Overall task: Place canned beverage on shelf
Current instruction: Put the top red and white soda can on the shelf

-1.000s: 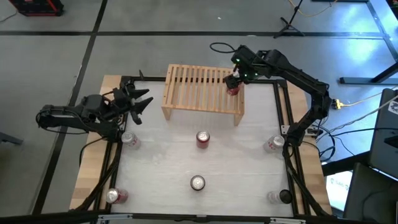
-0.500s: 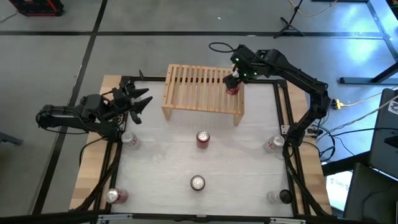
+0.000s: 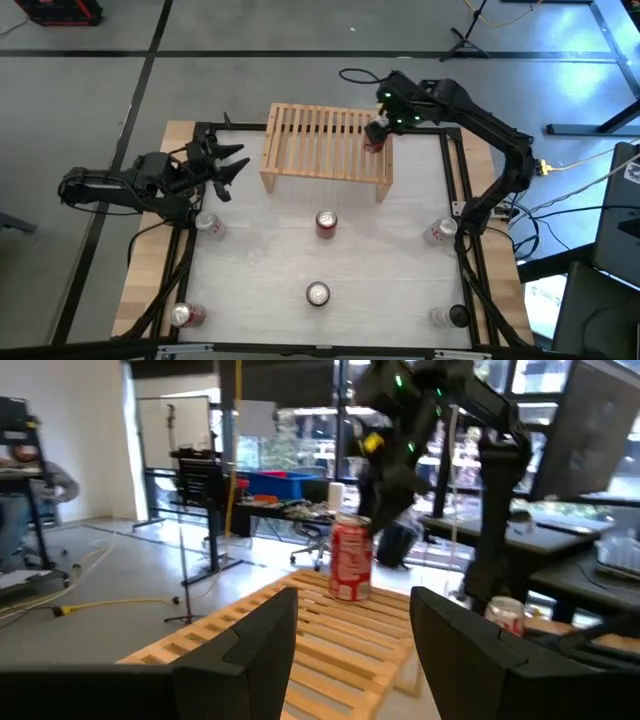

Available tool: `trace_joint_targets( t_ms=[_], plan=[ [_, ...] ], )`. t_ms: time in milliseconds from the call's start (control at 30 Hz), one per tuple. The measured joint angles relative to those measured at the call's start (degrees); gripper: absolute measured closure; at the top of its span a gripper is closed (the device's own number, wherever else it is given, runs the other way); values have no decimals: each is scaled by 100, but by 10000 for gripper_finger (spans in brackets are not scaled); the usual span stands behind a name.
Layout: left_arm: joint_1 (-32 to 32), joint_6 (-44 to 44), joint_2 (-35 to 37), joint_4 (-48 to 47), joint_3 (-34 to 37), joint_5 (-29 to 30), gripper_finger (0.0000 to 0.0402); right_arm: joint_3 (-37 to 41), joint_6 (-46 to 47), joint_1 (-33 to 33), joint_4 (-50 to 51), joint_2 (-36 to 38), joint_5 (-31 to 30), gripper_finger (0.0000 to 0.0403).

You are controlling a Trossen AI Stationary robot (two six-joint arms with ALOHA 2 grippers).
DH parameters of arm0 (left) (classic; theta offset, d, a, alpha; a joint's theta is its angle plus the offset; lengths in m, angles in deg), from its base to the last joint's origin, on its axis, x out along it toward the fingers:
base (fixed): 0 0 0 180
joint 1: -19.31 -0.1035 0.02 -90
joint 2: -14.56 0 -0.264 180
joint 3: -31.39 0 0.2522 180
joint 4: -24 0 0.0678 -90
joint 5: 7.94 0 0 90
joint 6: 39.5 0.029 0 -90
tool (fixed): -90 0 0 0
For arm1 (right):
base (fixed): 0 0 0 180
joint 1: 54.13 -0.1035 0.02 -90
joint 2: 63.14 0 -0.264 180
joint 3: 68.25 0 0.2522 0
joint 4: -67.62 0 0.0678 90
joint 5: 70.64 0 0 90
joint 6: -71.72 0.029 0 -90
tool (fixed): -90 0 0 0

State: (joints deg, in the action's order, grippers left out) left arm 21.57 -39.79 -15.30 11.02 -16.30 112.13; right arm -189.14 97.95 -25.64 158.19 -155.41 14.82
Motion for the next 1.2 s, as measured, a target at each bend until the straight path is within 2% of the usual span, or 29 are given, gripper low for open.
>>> trace_joint_targets(
  t_ms=[100,233,367,500,733,933,1067,1200],
  plan=[
    [0,-2,-278,111,-83,-63,212,0,-262,0,-19,260,-126,55],
    [-17,176,-801,120,-620,77,212,-2,-559,2,-23,677,-275,53],
    [-197,219,-1494,120,-1224,55,212,-2,-906,1,-25,1016,-802,50],
    [-438,-139,-2350,115,-1753,-93,212,-2,-1331,2,-30,1233,-1225,50],
    [-934,-533,-3958,131,-2847,-1067,212,-4,-1960,4,-46,1273,-1314,50],
    [-1344,-1166,-5173,124,-3697,-2402,212,-4,-2100,139,-104,1358,-1645,49],
    [-1466,-1308,-5796,128,-4195,-2869,212,70,-2250,596,-172,1572,-1353,49],
    [-1533,-1290,-6258,149,-4492,-2966,212,1014,-2349,1068,-875,1965,-893,49]
  ],
)
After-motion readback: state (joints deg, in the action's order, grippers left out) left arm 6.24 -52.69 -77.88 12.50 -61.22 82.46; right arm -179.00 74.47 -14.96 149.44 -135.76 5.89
